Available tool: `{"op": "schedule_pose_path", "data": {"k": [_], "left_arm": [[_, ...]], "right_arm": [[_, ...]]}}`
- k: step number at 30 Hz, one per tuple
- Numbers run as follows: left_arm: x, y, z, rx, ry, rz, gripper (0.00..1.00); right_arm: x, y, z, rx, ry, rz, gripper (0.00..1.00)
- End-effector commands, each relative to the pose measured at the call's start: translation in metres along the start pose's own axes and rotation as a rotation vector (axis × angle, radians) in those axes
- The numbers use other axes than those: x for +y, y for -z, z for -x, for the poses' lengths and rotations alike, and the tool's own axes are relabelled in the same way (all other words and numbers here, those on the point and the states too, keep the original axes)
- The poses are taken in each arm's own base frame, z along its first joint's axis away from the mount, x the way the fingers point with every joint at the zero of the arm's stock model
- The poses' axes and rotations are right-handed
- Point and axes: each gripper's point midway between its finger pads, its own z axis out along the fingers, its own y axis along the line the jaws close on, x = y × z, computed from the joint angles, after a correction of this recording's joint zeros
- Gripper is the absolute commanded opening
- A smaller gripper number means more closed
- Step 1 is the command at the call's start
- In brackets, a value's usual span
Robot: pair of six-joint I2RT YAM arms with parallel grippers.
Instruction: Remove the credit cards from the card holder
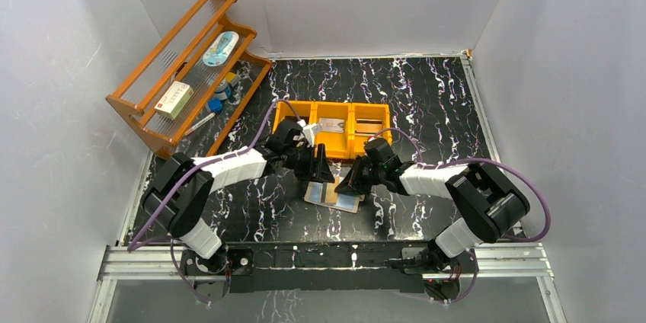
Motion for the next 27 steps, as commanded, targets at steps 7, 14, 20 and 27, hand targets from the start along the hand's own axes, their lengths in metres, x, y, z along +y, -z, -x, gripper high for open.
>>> {"op": "schedule_pose_path", "data": {"k": [7, 14, 20, 27], "left_arm": [[0.017, -0.012, -0.039, 0.141, 0.072, 0.0, 0.48], [0.041, -0.007, -0.053, 0.154, 0.083, 0.12, 0.46], [0.041, -0.007, -0.054, 0.162, 0.081, 0.118, 0.46], [0.042, -0.008, -0.054, 0.164, 0.087, 0.125, 0.45]], "right_arm": [[-0.008, -0.002, 0.001, -0.006, -0.024, -0.028, 0.1], [-0.003, -0.002, 0.001, -0.005, -0.048, -0.009, 0.2], [0.006, -0.001, 0.006, -0.015, -0.046, 0.011, 0.22], [0.004, 0.005, 0.006, -0.028, -0.027, -0.01, 0.15]]}}
